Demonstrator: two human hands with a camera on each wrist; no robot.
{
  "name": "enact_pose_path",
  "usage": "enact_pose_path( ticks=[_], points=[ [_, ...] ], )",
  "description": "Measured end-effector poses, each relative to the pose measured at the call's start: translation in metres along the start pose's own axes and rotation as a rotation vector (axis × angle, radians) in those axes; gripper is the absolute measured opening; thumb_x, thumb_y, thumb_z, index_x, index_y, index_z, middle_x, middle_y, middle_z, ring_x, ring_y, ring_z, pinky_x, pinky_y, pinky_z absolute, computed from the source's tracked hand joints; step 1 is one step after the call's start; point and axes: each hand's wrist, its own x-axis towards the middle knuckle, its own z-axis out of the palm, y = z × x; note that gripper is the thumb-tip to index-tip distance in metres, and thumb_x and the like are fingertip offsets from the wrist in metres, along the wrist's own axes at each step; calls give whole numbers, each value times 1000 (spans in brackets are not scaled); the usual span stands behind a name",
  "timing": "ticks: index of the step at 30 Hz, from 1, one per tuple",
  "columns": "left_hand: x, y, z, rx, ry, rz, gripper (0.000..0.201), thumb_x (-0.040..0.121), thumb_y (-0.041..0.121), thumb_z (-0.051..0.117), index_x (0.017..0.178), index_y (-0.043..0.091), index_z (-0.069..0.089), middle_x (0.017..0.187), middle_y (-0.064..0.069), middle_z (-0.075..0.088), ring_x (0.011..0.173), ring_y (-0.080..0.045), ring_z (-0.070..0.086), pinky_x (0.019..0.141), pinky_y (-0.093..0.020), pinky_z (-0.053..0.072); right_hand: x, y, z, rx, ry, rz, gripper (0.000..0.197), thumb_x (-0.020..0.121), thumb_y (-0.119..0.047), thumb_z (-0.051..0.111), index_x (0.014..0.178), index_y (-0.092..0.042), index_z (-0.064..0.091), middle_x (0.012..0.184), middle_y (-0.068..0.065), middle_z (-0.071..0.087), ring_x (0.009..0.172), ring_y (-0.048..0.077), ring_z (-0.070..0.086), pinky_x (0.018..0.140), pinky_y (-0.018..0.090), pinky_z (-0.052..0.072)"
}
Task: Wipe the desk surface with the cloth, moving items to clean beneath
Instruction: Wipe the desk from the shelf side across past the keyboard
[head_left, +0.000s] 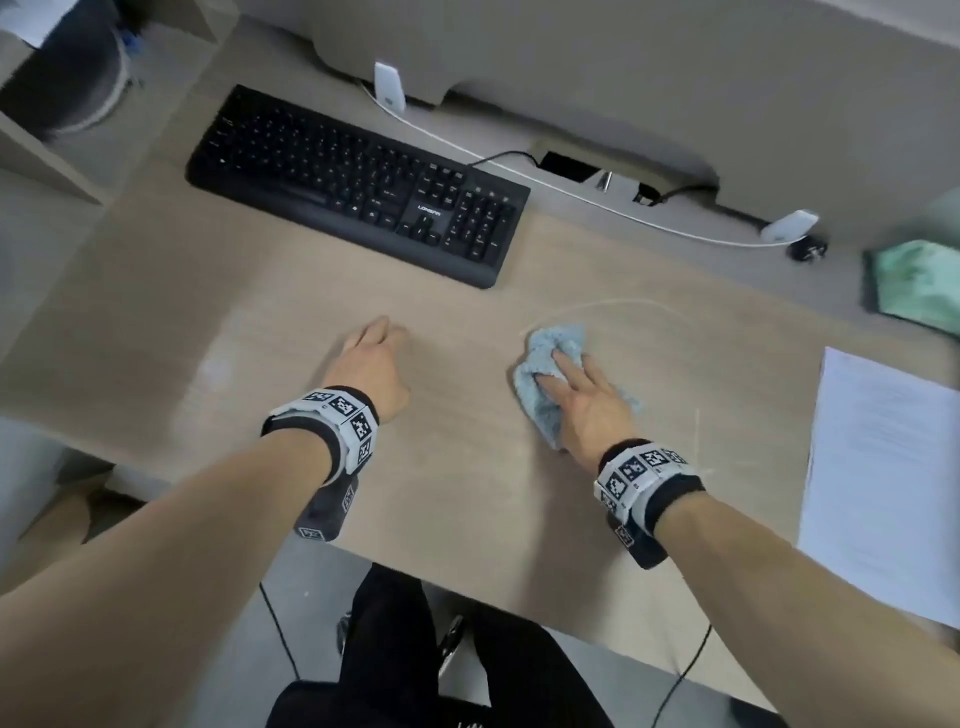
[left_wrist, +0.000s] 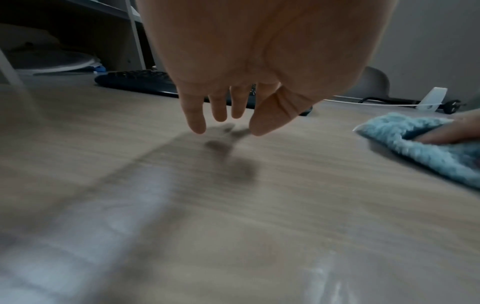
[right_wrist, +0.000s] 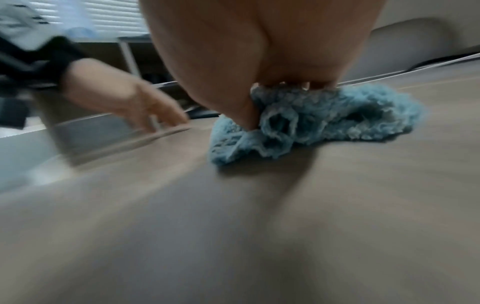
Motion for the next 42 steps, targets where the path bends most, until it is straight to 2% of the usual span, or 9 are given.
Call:
enact_pose_path(
  ticks=[4,10,18,22,26,32,36,39,42],
  points=[
    [16,8,-3,4,16,-40,80,75,8,54,150,22,28,162,-5,16,147,-26,16,120,-38,20,17,-15,-9,57,19,119,73,87,-23,62,151,-22,29,164,5,10,149,38,6,119,50,19],
    [29,20,-4,60,-29,-47,73,77,8,53,147,18,36,155,-4,27,141,-30,24,117,-39,26,11,-29,-3,-48,-71,-249,66,90,-20,59,150,-25,32,165,0,4,150,34,-1,122,49,12],
    [25,22,-15,150,-62,-11,76,79,7,51,150,23,31,160,0,21,143,-27,21,117,-35,24,70,28,-51,133,27,222,79,83,-11,65,151,-23,28,165,2,7,151,34,4,121,50,20],
    [27,27,-20,151,-94,-38,72,79,9,51,148,22,36,156,-3,28,139,-31,28,114,-36,28,82,-40,-39,-6,-135,-19,76,86,-17,60,152,-25,23,165,3,-4,150,37,-2,119,57,15],
    [30,28,-25,155,-135,-44,74,75,9,50,147,23,37,155,-1,29,136,-30,31,113,-39,33,64,-53,-18,-39,-91,-289,62,93,-24,57,149,-29,32,165,-3,3,151,31,-2,122,50,9],
    [33,31,-30,159,-151,-47,73,72,7,48,144,23,43,153,2,33,133,-28,36,109,-42,39,61,64,-45,96,86,117,64,87,-14,57,146,-30,38,163,3,18,148,36,16,115,52,29],
    [34,36,-28,189,-150,-70,65,73,9,50,138,16,50,145,-3,40,127,-30,41,103,-43,45,52,127,-51,143,143,481,70,83,-14,63,147,-21,36,163,9,18,149,32,17,120,47,22],
    [38,44,-27,209,-128,-76,54,74,10,51,128,9,58,134,-8,51,118,-32,51,97,-43,49,70,108,-49,98,78,494,69,83,-18,55,147,-17,32,161,13,17,148,34,18,121,48,17],
    [41,48,-27,218,-121,-80,49,75,12,52,123,6,62,128,-11,58,111,-34,59,95,-43,51,70,58,-42,97,40,301,75,86,-15,56,153,-23,21,164,8,10,149,37,12,120,54,16]
  ],
)
